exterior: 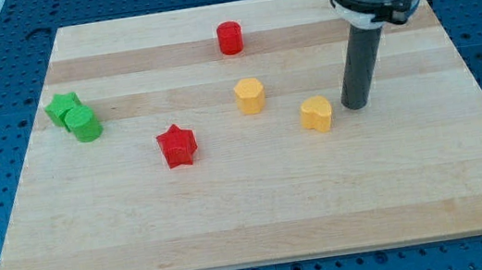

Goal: Push the yellow heart up

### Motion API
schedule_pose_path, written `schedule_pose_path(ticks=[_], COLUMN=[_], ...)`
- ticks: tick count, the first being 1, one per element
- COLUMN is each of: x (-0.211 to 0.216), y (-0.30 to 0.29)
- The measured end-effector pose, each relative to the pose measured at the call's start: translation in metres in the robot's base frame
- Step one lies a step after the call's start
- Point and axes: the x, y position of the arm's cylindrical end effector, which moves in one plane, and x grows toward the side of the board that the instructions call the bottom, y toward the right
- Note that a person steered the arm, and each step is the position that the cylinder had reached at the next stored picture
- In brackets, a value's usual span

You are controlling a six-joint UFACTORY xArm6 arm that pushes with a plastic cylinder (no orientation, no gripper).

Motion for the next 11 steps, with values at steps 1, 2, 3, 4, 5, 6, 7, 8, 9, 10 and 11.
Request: schedule_pose_path(ticks=[1,2,3,4,5,6,7,8,9,10,11], x=[0.011,0.030,0.043,0.047,0.048,0.048,0.048,0.042,0.041,0.033,0.023], y=[0.000,0.000,0.000,-0.001,-0.017,-0.037,-0.044,-0.046,-0.046,-0.046,-0.046])
